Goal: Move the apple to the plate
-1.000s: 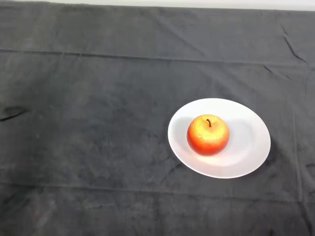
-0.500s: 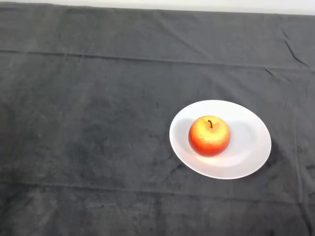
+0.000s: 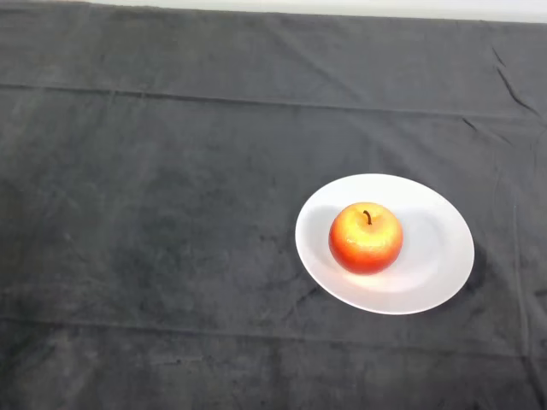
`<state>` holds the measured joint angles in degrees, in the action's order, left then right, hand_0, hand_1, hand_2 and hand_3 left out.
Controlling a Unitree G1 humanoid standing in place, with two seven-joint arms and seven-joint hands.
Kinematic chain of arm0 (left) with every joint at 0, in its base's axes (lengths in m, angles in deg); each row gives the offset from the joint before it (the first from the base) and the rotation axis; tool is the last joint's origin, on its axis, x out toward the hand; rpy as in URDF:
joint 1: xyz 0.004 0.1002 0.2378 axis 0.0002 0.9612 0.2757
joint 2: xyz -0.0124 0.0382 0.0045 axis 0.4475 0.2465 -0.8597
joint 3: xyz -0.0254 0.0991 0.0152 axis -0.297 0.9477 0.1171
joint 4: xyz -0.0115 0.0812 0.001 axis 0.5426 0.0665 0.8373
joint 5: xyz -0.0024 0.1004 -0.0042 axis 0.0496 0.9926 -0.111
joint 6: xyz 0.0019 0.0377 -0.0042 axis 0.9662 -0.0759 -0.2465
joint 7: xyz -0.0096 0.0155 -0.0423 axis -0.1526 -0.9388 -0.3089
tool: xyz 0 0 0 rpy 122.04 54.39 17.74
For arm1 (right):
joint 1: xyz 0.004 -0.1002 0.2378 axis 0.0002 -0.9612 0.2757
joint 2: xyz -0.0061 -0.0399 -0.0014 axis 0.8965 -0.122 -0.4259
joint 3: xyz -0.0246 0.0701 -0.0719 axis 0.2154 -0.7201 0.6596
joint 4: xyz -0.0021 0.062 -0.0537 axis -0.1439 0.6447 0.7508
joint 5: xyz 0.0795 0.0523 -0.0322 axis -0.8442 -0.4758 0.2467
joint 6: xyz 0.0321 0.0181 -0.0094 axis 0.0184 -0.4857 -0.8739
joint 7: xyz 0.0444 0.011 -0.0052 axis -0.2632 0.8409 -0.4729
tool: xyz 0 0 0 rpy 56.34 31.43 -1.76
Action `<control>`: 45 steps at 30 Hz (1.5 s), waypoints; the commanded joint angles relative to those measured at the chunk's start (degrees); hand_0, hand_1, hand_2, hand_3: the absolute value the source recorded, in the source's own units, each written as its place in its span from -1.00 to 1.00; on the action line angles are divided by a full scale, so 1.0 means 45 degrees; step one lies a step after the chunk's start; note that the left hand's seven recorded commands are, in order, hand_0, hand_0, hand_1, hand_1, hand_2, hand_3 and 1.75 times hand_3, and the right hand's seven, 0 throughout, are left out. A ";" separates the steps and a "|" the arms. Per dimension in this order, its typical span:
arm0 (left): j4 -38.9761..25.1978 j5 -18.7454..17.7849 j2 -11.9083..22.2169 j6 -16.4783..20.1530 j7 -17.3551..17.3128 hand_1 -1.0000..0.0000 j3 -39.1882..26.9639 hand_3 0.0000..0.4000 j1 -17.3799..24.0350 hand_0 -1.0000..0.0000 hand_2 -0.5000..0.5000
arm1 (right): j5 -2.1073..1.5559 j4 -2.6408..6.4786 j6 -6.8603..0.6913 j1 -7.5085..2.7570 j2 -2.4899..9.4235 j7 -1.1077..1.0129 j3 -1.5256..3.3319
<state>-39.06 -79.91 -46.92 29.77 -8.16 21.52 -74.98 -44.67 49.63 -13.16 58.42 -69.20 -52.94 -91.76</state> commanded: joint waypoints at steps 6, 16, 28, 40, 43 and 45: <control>-0.0156 0.0509 -0.0448 0.0219 -0.0244 1.00 -0.0899 -1.00 -0.0055 1.00 0.00 | -0.0126 -0.0327 0.0020 -0.0131 0.0021 0.0052 -0.0154; -0.0223 0.0851 -0.0750 0.0286 -0.0540 1.00 -0.1242 -1.00 -0.0099 1.00 0.00 | -0.0126 -0.0347 0.0016 -0.0136 0.0029 0.0064 -0.0149; -0.0232 0.1200 -0.1053 0.0306 -0.0862 1.00 -0.1628 -1.00 -0.0159 1.00 0.00 | -0.0127 -0.0367 0.0012 -0.0142 0.0036 0.0077 -0.0143; -0.0300 0.1482 -0.1322 0.0359 -0.1134 1.00 -0.1961 -1.00 -0.0210 1.00 0.00 | -0.0127 -0.0383 0.0008 -0.0147 0.0042 0.0087 -0.0138; -0.0314 0.1558 -0.1390 0.0370 -0.1185 1.00 -0.2031 -1.00 -0.0226 1.00 0.00 | -0.0128 -0.0387 0.0008 -0.0148 0.0043 0.0089 -0.0137; -0.0320 0.1608 -0.1437 0.0374 -0.1215 1.00 -0.2073 -1.00 -0.0238 1.00 0.00 | -0.0128 -0.0389 0.0007 -0.0149 0.0044 0.0091 -0.0136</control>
<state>-39.07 -73.74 -52.90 30.96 -13.35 14.84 -75.43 -44.67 49.63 -13.16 58.42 -69.20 -52.92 -91.76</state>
